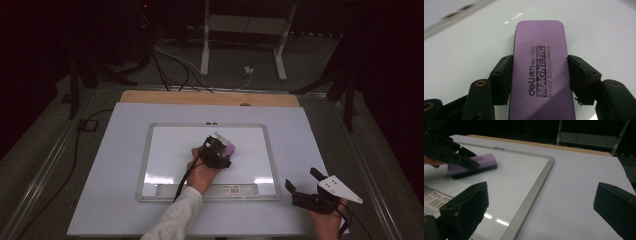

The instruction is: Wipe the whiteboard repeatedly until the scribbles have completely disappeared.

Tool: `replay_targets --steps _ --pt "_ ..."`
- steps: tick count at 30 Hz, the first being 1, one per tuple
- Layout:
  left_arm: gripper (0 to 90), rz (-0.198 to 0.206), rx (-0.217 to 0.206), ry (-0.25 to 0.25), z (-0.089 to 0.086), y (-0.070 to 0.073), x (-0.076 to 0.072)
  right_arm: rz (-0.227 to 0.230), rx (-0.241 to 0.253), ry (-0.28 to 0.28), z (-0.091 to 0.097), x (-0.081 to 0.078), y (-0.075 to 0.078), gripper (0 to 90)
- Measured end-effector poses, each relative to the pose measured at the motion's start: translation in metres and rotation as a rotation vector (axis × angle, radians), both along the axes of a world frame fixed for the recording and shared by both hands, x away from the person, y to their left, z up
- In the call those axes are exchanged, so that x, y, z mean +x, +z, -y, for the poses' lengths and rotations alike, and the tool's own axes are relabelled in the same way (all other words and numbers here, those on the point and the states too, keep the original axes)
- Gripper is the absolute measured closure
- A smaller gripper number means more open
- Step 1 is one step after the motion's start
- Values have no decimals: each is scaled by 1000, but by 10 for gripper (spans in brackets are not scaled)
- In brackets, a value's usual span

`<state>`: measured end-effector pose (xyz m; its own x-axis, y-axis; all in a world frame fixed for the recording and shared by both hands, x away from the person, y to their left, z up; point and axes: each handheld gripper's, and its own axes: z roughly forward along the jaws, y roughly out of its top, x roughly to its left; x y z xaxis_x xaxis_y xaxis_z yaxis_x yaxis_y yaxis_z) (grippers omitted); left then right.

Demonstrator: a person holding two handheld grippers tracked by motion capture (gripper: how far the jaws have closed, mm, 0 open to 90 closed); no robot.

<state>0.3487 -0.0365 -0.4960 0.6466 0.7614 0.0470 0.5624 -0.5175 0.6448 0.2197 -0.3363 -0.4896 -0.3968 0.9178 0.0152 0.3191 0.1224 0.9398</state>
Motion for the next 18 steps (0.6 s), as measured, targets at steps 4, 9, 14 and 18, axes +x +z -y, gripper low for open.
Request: replay_targets --steps 4,9,14,18 --pt "415 2 8 -9 5 0 3 1 -1 1 0 0 0 0" --pt "415 -5 13 76 -10 0 21 0 3 -3 2 0 0 1" --pt "415 -8 26 217 -37 0 41 1 3 -4 2 -1 1 0" --pt "416 -15 22 319 -61 0 51 -1 3 -5 2 0 0 0"
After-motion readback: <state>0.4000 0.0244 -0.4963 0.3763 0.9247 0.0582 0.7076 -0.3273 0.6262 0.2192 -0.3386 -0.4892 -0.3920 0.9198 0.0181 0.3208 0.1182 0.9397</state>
